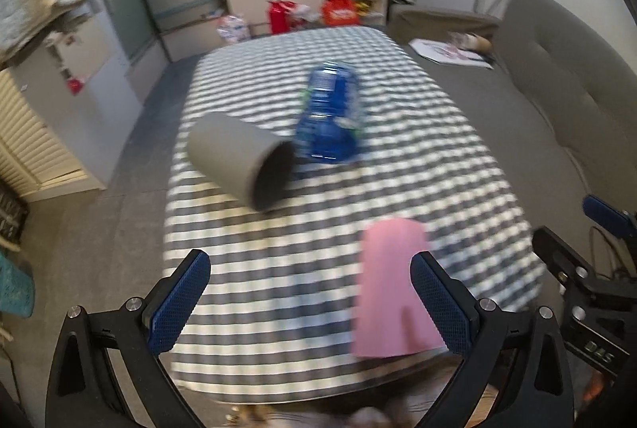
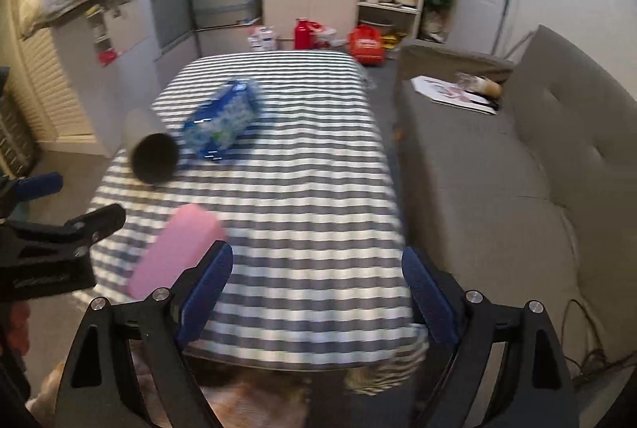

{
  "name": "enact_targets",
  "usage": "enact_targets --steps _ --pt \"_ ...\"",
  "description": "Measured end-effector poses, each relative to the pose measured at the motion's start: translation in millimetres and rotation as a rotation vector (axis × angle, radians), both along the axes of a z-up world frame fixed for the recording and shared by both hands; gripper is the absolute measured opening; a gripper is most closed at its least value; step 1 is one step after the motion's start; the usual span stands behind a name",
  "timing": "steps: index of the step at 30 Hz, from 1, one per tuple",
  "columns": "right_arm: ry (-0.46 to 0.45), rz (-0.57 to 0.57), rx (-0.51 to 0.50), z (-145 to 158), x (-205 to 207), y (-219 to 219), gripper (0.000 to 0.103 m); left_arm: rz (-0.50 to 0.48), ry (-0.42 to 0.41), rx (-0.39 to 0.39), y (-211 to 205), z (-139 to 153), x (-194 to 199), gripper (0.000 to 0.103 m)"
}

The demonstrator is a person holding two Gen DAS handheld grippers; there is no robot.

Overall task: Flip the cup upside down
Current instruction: 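Bring the left tool to the pink cup and grasp it while the right gripper releases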

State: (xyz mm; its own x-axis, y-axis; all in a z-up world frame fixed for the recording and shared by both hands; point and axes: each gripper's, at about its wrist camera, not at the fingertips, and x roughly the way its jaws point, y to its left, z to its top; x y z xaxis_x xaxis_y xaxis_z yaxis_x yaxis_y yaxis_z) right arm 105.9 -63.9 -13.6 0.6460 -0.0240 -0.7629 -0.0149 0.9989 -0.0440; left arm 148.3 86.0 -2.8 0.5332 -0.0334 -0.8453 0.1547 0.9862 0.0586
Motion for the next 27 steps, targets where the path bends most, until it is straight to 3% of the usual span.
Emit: enact_targets --steps 12,14,15,16,17,22,27 --pt "0.039 -0.049 0.030 -28.5 6.5 -36.5 0.087 -0.039 0.275 -0.065 -41.1 -57.2 52.1 0.101" --pt "0.043 -0.053 0.031 -31.9 7.1 -36.7 0.087 -0.041 0.293 -0.057 -42.2 -62.0 55.7 0.085" --pt "0.044 -0.054 0.033 -33.8 7.8 -36.7 0.087 -0.041 0.315 -0.071 -41.5 -65.4 57.6 0.066" --pt "0.045 -0.055 0.033 -35.1 8.7 -36.5 0.087 -0.042 0.341 -0.100 -39.6 -68.5 60.3 0.057" --pt "0.046 -0.055 0.032 -36.6 9.4 -36.2 0.087 -0.040 0.368 -0.130 -37.4 -71.3 62.0 0.057" --pt "0.049 -0.051 0.028 -38.6 8.7 -33.0 0.087 -0.048 0.315 -0.155 -31.3 -56.6 59.9 0.056" --pt "0.034 -0.050 0.025 -34.8 5.7 -28.7 0.087 -0.067 0.193 -0.193 -24.2 -27.0 53.1 0.056"
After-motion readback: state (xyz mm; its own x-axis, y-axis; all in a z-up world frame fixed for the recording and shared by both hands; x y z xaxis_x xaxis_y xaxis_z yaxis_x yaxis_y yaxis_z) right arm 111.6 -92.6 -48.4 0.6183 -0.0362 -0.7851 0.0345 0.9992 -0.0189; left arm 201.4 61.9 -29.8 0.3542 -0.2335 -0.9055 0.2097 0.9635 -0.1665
